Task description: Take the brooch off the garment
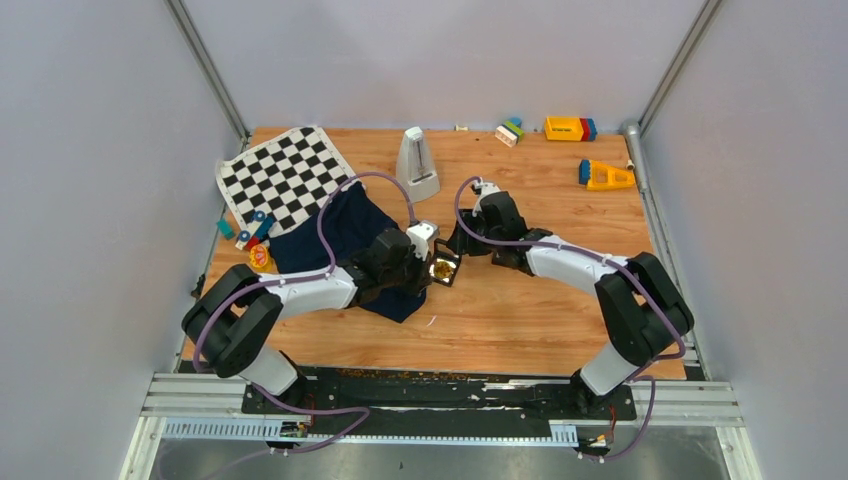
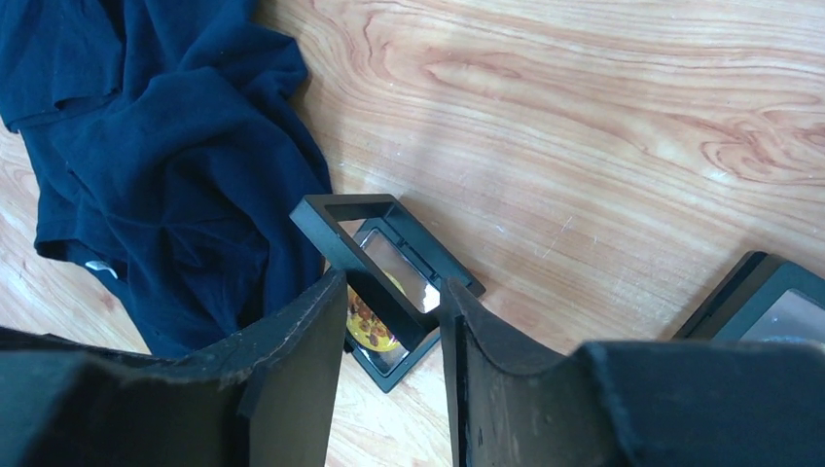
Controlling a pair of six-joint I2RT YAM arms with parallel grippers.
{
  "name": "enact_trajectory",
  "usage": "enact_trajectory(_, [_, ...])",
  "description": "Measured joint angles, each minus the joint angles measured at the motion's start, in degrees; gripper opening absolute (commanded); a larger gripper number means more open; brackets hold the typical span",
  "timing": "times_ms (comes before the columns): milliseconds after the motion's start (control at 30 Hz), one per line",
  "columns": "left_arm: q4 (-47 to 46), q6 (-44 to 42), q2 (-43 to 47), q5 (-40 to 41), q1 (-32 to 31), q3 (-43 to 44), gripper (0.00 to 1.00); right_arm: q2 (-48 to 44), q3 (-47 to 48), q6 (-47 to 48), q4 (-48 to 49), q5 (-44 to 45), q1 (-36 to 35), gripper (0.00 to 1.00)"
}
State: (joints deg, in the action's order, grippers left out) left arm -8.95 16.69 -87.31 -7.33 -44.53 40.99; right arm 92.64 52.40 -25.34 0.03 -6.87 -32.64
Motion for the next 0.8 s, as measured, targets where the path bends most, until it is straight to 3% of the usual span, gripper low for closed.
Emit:
enact_trajectory(333, [2.38,4.15,0.57,-1.22,-0.17,-3.80,0.00,-2.56,-1.11,2.84,-0.35,-0.31,-2.21,0.41])
enact_trajectory(800, [0.37,4.87,-7.80,0.00,-0.22,2.03,0.00,-1.92,-2.01,5.42,-0.61,-6.82,-3.93,0.39])
